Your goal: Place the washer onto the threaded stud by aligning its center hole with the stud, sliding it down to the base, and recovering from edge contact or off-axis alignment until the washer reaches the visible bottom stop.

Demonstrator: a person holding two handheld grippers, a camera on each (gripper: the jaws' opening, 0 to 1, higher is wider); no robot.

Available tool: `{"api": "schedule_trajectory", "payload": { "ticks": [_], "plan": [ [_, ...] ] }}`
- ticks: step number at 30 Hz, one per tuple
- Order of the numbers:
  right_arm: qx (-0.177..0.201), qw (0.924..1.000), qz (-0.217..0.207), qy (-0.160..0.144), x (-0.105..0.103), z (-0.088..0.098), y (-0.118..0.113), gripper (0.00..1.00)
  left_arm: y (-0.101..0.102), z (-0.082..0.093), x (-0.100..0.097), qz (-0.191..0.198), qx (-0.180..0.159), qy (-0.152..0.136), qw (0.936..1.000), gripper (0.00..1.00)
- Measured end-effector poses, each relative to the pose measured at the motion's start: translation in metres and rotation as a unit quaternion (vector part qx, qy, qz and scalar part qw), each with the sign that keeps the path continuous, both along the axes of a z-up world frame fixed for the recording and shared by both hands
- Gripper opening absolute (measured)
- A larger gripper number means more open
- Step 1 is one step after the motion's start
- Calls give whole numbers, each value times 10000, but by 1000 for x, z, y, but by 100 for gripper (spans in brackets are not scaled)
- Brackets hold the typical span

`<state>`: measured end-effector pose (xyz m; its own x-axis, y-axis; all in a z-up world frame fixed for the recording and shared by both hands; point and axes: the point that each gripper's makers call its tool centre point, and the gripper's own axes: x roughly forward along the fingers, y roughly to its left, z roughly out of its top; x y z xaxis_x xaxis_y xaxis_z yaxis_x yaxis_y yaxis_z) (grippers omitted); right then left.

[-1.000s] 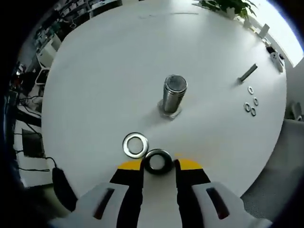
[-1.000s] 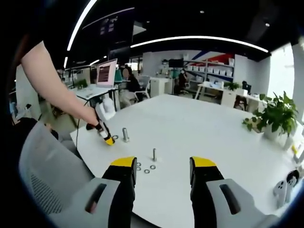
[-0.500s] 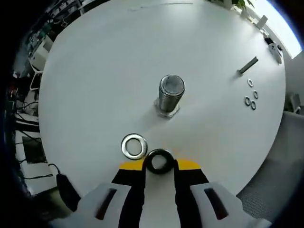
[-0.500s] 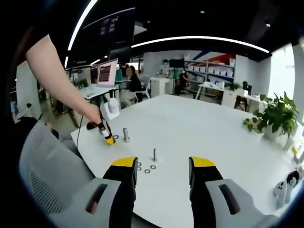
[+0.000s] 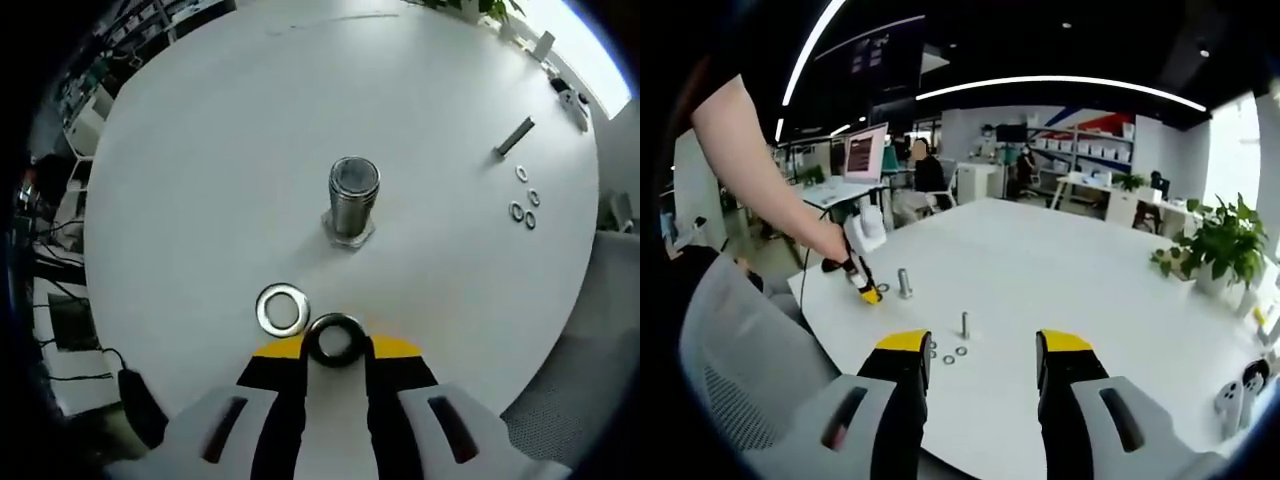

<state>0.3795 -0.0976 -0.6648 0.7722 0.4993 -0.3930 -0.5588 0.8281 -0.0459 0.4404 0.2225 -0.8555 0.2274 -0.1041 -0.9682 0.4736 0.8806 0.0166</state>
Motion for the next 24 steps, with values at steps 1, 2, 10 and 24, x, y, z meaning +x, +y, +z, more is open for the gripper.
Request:
{"api": "schedule_trajectory", "payload": {
  "ticks": [1,2,10,24],
  "plan": [
    [-1,10000,-3,-5,0,0,0,44,0,0,0,-5,-23,-34,10000,20],
    [-1,10000,-11,-12,0,0,0,44,0,1,0,-10,-37,-59,10000,20],
    [25,10000,-29,-8,1,1,-1,44,-4,0,2,-124,-51,-69,9999,20],
    [-1,10000,-12,11,1,0,0,44,-14,12,4,-402,-148,-265,9987,19]
  ]
}}
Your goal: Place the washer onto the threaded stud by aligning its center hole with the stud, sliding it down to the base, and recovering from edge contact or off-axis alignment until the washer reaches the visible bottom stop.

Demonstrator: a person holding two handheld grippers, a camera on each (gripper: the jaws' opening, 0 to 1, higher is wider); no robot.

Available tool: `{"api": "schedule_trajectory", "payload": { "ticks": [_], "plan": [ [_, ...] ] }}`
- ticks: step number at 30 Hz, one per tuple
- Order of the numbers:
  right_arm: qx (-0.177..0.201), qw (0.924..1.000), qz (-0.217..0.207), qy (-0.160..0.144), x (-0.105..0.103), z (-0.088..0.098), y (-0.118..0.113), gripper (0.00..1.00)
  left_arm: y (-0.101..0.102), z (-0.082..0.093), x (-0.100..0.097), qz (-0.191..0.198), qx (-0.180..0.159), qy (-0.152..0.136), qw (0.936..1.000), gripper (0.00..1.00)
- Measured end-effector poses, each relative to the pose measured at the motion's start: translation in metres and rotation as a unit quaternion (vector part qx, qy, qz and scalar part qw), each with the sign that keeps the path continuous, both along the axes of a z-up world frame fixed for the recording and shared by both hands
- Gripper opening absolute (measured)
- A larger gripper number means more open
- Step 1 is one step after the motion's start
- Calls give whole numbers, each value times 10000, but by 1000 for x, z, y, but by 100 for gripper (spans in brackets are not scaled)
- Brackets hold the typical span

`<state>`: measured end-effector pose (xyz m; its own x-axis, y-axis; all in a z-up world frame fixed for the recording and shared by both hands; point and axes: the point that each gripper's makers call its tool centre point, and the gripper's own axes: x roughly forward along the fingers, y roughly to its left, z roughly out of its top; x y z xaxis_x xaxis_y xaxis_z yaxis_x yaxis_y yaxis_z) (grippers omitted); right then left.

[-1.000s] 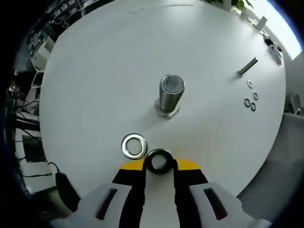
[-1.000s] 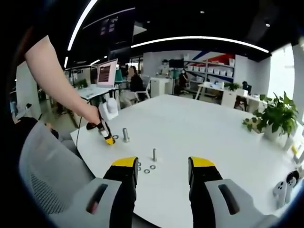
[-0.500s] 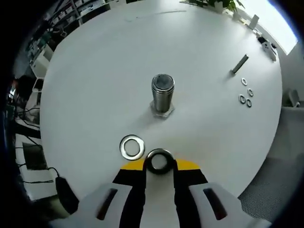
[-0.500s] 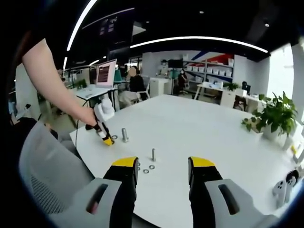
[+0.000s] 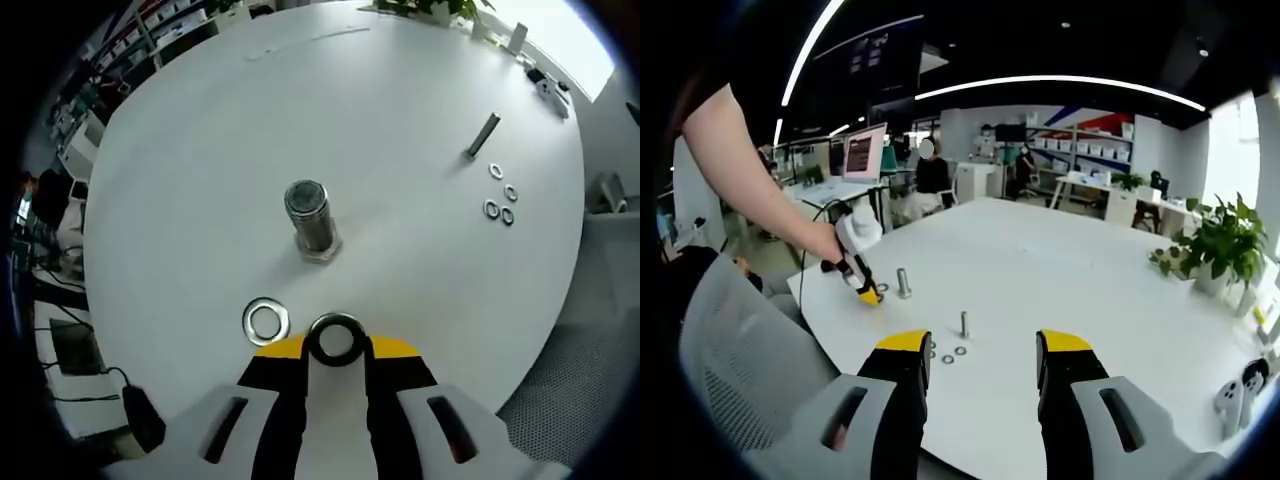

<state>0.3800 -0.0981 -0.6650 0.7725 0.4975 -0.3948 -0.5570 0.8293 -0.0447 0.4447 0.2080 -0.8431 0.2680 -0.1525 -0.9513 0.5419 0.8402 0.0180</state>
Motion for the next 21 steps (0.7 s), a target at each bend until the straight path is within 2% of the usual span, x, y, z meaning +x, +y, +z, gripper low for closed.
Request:
{"api": "schedule_trajectory", "payload": {
  "ticks": [5,17,21],
  "plan": [
    [13,10000,13,20,0,0,1,44,-8,7,-1,-202,-72,-69,9997,19],
    [43,10000,55,29,-1,0,3,44,-20,51,15,-585,-58,-444,9973,19],
    [63,10000,10,41,0,0,1,44,-21,61,21,-616,-72,-496,9968,19]
  ]
}}
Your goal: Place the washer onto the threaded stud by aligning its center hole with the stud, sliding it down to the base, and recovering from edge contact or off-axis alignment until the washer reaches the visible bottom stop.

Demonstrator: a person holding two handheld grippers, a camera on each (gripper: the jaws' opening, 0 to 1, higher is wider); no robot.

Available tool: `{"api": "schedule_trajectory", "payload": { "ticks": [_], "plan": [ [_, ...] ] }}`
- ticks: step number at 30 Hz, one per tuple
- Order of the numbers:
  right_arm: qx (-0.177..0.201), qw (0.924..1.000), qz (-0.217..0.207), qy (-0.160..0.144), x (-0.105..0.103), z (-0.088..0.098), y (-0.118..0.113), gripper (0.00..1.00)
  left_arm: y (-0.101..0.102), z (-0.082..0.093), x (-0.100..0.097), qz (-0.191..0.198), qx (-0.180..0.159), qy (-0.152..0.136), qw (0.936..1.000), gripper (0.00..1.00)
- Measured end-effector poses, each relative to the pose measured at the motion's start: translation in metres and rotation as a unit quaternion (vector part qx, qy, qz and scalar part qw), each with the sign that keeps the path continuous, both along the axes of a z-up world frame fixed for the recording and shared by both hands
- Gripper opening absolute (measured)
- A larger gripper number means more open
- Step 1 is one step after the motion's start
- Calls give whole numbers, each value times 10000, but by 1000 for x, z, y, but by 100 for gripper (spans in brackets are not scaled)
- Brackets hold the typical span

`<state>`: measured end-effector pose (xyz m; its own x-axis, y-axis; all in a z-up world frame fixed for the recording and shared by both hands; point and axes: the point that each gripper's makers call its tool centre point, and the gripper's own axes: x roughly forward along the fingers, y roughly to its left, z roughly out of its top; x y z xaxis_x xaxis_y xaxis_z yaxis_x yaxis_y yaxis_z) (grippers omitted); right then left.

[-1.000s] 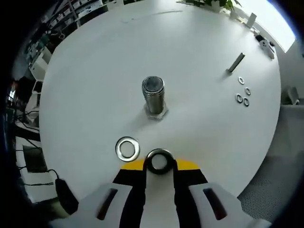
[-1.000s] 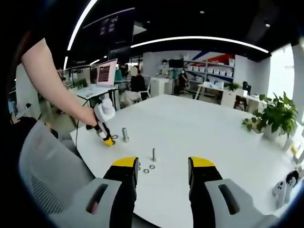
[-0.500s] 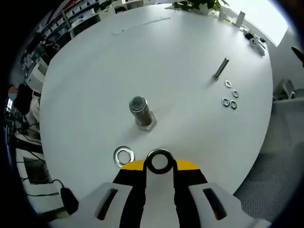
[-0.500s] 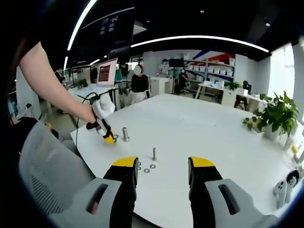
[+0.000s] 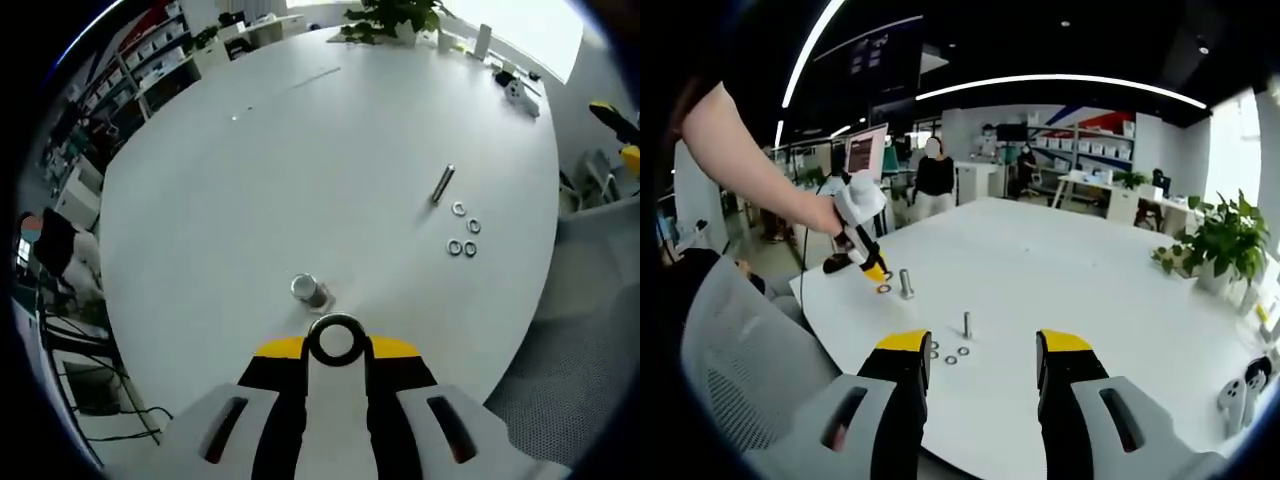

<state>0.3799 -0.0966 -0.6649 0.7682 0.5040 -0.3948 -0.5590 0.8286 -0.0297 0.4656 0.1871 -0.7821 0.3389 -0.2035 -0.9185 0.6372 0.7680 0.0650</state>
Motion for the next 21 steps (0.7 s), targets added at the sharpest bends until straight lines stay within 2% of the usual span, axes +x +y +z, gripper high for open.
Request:
{"api": "schedule_trajectory", "payload": {
  "ticks": [8,14,21],
  "plan": [
    [-44,10000,6,1,-1,-1,0,44,-6,10,15,-79,9,-103,9999,19],
    [-31,10000,-20,43,0,-3,-1,44,-8,6,30,-101,53,-118,9999,19],
    [-56,10000,-77,17,0,-2,-3,44,-8,-4,35,-104,163,-24,9998,19]
  ]
}}
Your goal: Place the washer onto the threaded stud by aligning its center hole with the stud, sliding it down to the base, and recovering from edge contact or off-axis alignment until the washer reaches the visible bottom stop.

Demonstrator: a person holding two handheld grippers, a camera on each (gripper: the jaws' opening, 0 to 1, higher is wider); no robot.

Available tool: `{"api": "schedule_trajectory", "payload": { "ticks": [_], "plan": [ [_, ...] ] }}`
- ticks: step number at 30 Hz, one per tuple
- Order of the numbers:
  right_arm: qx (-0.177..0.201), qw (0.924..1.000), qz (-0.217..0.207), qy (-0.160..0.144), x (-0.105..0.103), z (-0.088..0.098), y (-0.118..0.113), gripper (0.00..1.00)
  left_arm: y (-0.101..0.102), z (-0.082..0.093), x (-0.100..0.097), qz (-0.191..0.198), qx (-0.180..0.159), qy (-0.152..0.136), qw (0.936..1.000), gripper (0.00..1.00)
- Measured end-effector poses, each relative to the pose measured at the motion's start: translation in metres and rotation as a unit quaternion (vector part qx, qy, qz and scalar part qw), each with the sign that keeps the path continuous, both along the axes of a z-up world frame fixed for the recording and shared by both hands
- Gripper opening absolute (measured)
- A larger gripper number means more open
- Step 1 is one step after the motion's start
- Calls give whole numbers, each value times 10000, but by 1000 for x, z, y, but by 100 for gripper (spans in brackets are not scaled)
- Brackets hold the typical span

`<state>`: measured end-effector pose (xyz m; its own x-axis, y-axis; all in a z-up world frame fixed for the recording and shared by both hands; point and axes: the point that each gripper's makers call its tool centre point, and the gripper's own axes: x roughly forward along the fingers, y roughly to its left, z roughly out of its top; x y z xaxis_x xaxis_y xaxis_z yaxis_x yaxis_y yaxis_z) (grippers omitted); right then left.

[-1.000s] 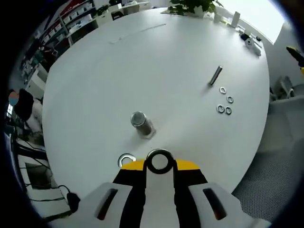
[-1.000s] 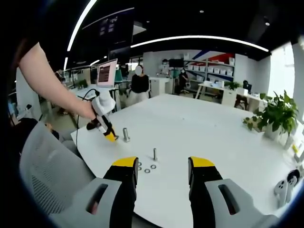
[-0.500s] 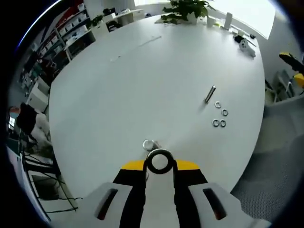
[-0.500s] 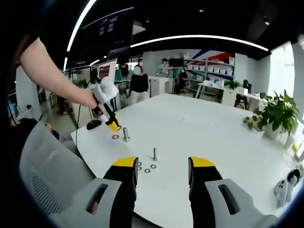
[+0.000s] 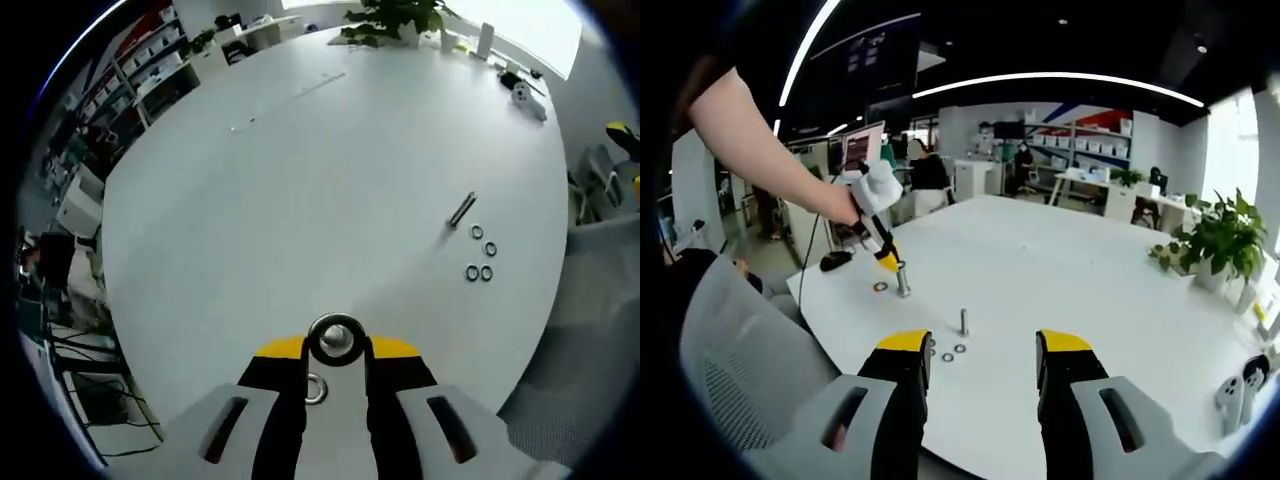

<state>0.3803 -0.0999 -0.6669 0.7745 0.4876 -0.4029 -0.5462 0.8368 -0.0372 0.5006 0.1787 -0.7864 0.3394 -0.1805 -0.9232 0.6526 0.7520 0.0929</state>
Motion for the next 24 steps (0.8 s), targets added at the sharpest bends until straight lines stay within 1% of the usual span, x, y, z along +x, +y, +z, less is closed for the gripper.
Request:
{"api": "schedule_trajectory", "payload": {
  "ticks": [2,5,14,20,24],
  "plan": [
    [9,10000,-15,4,0,0,-1,44,0,-1,1,-33,40,13,10000,19],
    [12,10000,-52,2,1,0,-2,44,3,-3,3,52,51,77,9999,19],
    [21,10000,-77,7,2,0,-3,44,1,-8,3,-40,107,127,9999,19],
    [6,10000,-60,20,2,-1,-2,44,1,-14,2,-103,162,168,9997,19],
    [-5,10000,-58,36,2,-1,-2,44,1,-24,4,-103,199,251,9994,19]
  ]
}}
